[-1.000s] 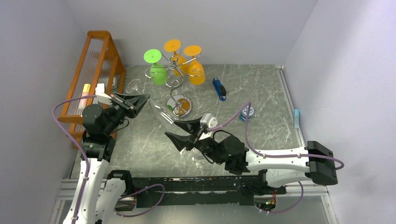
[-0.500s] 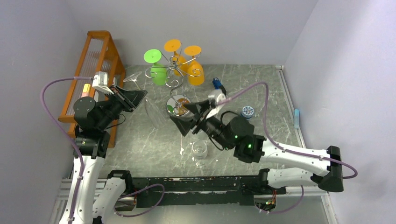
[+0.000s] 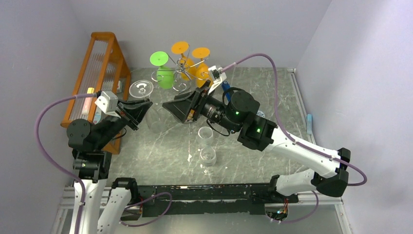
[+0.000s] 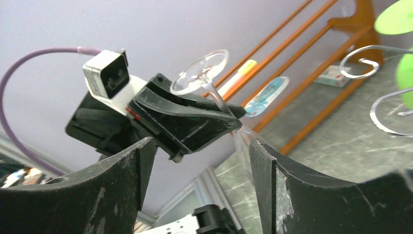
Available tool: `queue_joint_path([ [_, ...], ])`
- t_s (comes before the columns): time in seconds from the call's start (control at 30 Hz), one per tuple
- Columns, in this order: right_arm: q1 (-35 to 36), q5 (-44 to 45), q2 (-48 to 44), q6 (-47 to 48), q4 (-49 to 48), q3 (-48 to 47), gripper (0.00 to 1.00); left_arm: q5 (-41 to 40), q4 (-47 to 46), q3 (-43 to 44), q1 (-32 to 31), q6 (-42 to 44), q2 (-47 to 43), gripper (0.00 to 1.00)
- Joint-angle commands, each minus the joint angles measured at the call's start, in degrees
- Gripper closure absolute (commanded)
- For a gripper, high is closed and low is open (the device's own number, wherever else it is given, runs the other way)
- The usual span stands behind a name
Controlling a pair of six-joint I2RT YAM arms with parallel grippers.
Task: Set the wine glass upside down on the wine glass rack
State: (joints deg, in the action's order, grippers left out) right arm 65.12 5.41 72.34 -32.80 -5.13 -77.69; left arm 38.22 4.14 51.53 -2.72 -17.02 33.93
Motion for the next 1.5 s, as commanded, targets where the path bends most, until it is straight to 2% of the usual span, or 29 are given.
queue_joint_path([
  [0.0, -0.16, -6.68, 1.34, -6.64, 1.2, -2.55, 0.26, 2.84, -3.26, -1.64, 0.08, 8.27, -2.08, 0.95],
  [0.2, -0.43, -7.74, 3.59, -11.44, -0.23, -4.18, 0.27, 6.85, -3.47, -2.4, 0.08, 10.23, -2.12, 0.95],
  [0.57, -2.7, -3.95, 4.66, -20.26, -1.65, -2.9, 0.34, 11.7, -7.49, -4.32, 0.08, 10.08, -2.03, 0.95],
  [0.7, -4.04, -4.36, 5.36, -21.73, -1.47, -2.81, 0.35, 8.06, -7.48, -4.99, 0.08, 9.16, -1.37, 0.95],
  [0.8, -4.89, -2.9, 4.62, -22.48, -2.07, -0.89, 0.35, 2.98, -5.43, -4.77, 0.08, 8.78, 0.66, 0.95],
  [0.9, -5.71, -0.91, 3.22, -23.07, -3.18, 2.14, 0.35, 2.21, -4.9, -4.77, 0.08, 7.49, 3.68, 0.95],
  [1.07, -6.16, 1.78, 0.72, -22.11, -3.79, 4.73, 0.35, 4.55, -12.26, -6.73, 0.04, 2.38, 8.42, 0.95],
  [1.33, -6.68, 5.09, -4.35, -19.6, -4.46, 8.07, 0.35, 5.27, -19.23, -6.27, -0.93, 1.78, 18.94, 0.95],
  [1.47, -6.78, 8.34, -8.23, -18.24, -5.79, 10.76, 0.35, 4.18, -21.11, -4.75, -2.61, 4.8, 22.61, 0.95],
])
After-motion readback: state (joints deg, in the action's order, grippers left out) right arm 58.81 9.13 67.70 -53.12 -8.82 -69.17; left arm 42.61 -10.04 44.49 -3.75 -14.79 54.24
